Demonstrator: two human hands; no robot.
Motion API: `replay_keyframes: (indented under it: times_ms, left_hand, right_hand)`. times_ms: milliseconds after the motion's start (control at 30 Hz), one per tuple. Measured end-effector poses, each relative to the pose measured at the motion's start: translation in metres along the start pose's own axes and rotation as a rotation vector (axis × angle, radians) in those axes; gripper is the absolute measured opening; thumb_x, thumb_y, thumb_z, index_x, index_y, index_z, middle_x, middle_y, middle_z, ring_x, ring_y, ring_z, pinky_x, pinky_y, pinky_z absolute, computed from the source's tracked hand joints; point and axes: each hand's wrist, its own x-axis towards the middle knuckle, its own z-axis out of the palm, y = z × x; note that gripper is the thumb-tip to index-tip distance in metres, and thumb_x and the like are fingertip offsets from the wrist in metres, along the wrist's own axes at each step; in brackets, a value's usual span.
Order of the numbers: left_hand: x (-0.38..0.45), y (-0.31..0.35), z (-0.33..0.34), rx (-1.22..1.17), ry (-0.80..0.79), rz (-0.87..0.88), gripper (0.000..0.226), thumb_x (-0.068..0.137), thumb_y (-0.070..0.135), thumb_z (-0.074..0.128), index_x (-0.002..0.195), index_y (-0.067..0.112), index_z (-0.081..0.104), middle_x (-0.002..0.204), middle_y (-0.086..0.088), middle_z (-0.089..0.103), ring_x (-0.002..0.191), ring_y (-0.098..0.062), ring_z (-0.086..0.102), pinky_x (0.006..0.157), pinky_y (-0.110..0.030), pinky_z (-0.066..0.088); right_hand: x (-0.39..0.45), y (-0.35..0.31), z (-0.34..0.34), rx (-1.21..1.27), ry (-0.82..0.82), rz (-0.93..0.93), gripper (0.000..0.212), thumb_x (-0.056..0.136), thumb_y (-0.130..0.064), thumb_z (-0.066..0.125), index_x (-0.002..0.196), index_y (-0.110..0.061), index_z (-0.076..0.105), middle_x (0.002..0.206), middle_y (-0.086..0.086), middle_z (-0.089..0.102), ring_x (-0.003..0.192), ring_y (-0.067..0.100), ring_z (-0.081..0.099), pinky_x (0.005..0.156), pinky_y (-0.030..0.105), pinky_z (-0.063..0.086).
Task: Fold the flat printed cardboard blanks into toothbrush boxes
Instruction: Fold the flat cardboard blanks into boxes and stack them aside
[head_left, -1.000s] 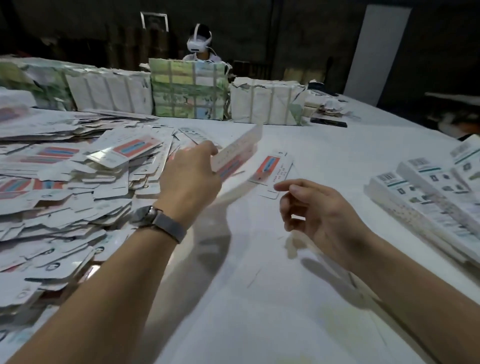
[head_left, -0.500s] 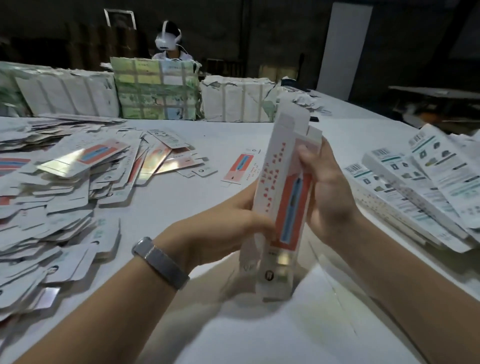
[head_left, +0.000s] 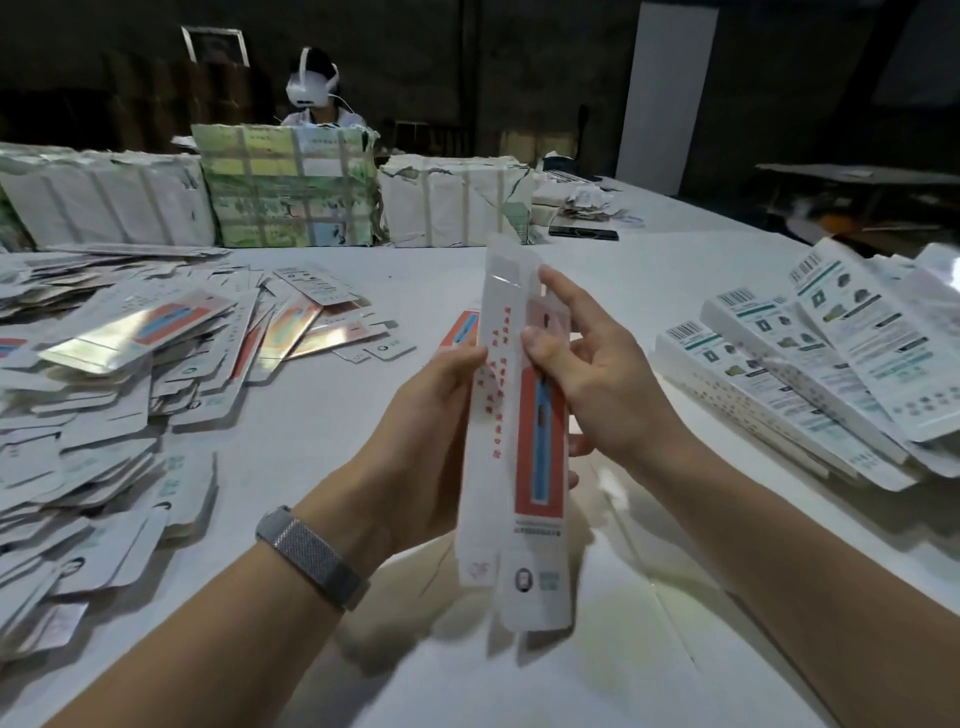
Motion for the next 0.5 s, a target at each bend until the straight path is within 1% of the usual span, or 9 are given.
replay_keyframes:
  times_ms: [67,100,167,200,267,333,400,467,500]
  left_hand:
    - [-0.0007,-0.0007,-0.0020,0.023,0.034,-0.006,0.041,0.084,0.047,0.046,0.091,0.017,0.074,0.068,-0.007,0.070,0.061,-0.023,0.071,0.052,-0.032,0.057]
    - [-0.0005,-0.0012,-0.0035,0.042,0.066,-0.001,0.043,0.092,0.045,0.041,0.090,0.014,0.070,0.065,-0.007,0.069,0.056,-0.022,0.071,0.049,-0.029,0.056]
    - [-0.0017,-0.0016,-0.0058,0.088,0.112,0.034,0.043,0.101,0.043,0.032,0.093,0.013,0.061,0.058,-0.005,0.068,0.050,-0.021,0.069,0.043,-0.026,0.053]
    - [-0.0018,-0.0013,-0.0055,0.111,0.113,0.044,0.045,0.102,0.045,0.030,0.096,0.014,0.061,0.059,-0.005,0.069,0.051,-0.022,0.070,0.044,-0.027,0.054]
    - [0.0004,-0.0008,-0.0044,0.139,0.090,0.029,0.058,0.101,0.056,0.028,0.098,0.016,0.071,0.073,-0.009,0.075,0.065,-0.029,0.075,0.051,-0.032,0.058]
    - [0.0002,0.0003,-0.0032,0.166,0.083,0.027,0.062,0.096,0.065,0.028,0.090,0.028,0.078,0.084,-0.011,0.077,0.074,-0.033,0.075,0.055,-0.034,0.059]
    - [0.0005,-0.0009,-0.0028,0.204,0.086,0.042,0.057,0.089,0.067,0.031,0.106,0.031,0.071,0.089,-0.010,0.077,0.077,-0.032,0.076,0.056,-0.032,0.059]
    - [0.0011,-0.0026,-0.0019,0.238,0.068,0.055,0.063,0.083,0.069,0.033,0.124,0.030,0.059,0.095,-0.012,0.076,0.082,-0.033,0.075,0.062,-0.033,0.060]
    - [0.0015,-0.0035,-0.0018,0.248,0.044,0.056,0.066,0.082,0.071,0.032,0.128,0.029,0.056,0.099,-0.015,0.074,0.086,-0.034,0.075,0.067,-0.035,0.060]
  right_hand:
    - [-0.0002,0.0002,-0.0012,-0.120,-0.012,-0.039,0.047,0.098,-0.041,0.057,0.143,-0.047,0.044,0.108,-0.019,0.063,0.089,0.013,0.071,0.054,0.032,0.061]
    - [0.0000,0.0002,-0.0012,-0.165,-0.004,-0.061,0.046,0.097,-0.040,0.059,0.141,-0.044,0.048,0.104,-0.022,0.060,0.091,0.013,0.068,0.054,0.032,0.060]
    - [0.0015,0.0011,-0.0018,-0.247,0.024,-0.104,0.043,0.094,-0.039,0.064,0.136,-0.036,0.056,0.098,-0.024,0.061,0.092,0.012,0.066,0.061,0.033,0.061]
    - [0.0023,0.0015,-0.0024,-0.266,0.035,-0.119,0.041,0.093,-0.038,0.066,0.134,-0.033,0.059,0.094,-0.023,0.062,0.088,0.012,0.066,0.062,0.032,0.060]
    - [0.0034,0.0014,-0.0033,-0.242,0.053,-0.131,0.037,0.091,-0.037,0.069,0.127,-0.030,0.063,0.089,-0.017,0.065,0.082,0.010,0.065,0.054,0.022,0.055]
    - [0.0043,0.0015,-0.0053,-0.235,0.080,-0.144,0.030,0.090,-0.037,0.071,0.118,-0.030,0.064,0.087,-0.008,0.068,0.078,0.005,0.065,0.054,0.013,0.050]
    - [0.0048,0.0001,-0.0076,-0.274,0.110,-0.155,0.020,0.090,-0.037,0.071,0.107,-0.031,0.064,0.079,-0.006,0.068,0.073,0.003,0.064,0.059,0.007,0.045]
    - [0.0055,-0.0027,-0.0089,-0.301,0.111,-0.137,0.016,0.090,-0.040,0.070,0.100,-0.032,0.061,0.073,-0.006,0.068,0.071,0.004,0.064,0.063,0.009,0.045]
    - [0.0057,-0.0041,-0.0089,-0.283,0.094,-0.112,0.017,0.089,-0.043,0.069,0.097,-0.032,0.059,0.073,-0.006,0.067,0.070,0.005,0.064,0.064,0.013,0.047]
